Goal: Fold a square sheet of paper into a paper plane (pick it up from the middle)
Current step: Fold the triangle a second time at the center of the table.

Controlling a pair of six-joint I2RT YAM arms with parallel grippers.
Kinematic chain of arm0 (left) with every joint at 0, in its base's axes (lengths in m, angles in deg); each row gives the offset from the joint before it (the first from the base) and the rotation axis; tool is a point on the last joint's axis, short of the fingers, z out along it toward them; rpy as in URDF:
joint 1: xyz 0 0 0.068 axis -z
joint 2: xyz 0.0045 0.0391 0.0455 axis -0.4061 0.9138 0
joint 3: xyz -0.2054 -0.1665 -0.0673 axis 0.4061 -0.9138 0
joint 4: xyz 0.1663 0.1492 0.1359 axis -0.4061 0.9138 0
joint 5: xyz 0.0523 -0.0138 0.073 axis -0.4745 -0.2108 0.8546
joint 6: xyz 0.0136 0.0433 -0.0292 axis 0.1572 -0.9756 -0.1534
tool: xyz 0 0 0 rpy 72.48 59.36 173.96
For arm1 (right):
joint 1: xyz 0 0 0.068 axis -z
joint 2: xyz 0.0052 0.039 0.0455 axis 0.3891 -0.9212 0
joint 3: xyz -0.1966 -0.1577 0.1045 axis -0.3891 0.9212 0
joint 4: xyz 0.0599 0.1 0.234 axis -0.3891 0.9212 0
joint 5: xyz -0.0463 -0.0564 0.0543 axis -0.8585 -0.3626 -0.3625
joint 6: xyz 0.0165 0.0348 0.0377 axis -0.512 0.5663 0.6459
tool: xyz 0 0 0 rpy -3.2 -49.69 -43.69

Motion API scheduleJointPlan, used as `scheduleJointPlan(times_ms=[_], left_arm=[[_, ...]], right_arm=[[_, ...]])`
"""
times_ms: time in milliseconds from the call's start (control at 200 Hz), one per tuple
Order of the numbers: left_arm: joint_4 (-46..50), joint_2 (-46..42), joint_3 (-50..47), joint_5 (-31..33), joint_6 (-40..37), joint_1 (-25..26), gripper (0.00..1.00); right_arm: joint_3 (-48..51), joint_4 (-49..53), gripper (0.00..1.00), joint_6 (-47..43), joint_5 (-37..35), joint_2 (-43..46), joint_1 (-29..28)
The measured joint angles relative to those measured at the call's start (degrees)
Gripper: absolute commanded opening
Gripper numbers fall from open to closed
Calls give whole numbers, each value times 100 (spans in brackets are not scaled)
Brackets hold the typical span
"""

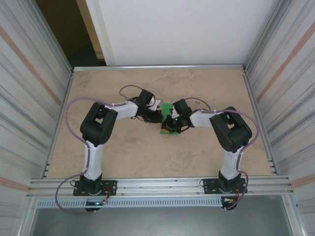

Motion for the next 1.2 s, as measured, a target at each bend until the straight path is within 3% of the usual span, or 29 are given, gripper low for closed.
scheduleJointPlan(times_ms=[867,1198], left_arm=[[105,81,127,-59,-2,0,3],[107,83,129,-61,-2,0,3]], right_arm=[[254,-450,7,-2,105,20,24],[378,-398,7,-4,120,699,570]])
